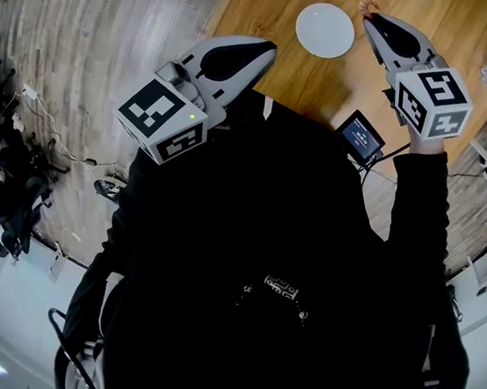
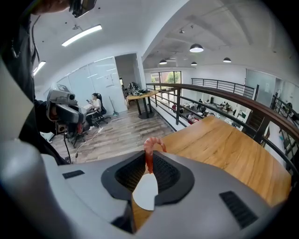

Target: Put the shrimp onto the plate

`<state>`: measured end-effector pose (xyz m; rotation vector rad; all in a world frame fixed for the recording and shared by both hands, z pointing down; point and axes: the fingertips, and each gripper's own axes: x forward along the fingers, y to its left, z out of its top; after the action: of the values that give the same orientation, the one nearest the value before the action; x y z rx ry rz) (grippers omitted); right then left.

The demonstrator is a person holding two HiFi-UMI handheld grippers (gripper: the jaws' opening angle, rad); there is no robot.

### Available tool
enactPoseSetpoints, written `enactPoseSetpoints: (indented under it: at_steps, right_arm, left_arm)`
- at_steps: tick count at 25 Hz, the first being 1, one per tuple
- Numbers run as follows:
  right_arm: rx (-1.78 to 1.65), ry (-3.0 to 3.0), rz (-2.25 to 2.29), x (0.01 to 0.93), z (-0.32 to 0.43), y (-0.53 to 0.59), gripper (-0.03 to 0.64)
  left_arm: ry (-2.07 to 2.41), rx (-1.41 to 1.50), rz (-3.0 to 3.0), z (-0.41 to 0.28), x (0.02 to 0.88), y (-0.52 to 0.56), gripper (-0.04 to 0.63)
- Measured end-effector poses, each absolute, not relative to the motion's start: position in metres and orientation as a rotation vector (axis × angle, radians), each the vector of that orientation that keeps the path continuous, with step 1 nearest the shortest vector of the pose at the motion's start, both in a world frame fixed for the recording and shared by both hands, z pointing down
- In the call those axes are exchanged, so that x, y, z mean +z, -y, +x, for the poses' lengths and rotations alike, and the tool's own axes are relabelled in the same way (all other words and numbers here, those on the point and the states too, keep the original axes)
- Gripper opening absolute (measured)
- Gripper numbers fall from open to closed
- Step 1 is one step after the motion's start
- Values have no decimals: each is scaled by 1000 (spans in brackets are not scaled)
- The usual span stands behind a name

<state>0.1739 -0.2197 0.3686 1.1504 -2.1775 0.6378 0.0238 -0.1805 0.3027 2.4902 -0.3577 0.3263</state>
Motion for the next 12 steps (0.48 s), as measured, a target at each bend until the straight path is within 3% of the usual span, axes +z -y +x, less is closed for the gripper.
enactPoseSetpoints:
  at_steps: [12]
  right_arm:
    - [667, 2143, 1031, 425, 173, 214, 60]
  left_arm:
    - [483, 294, 2442, 10, 308, 163, 6]
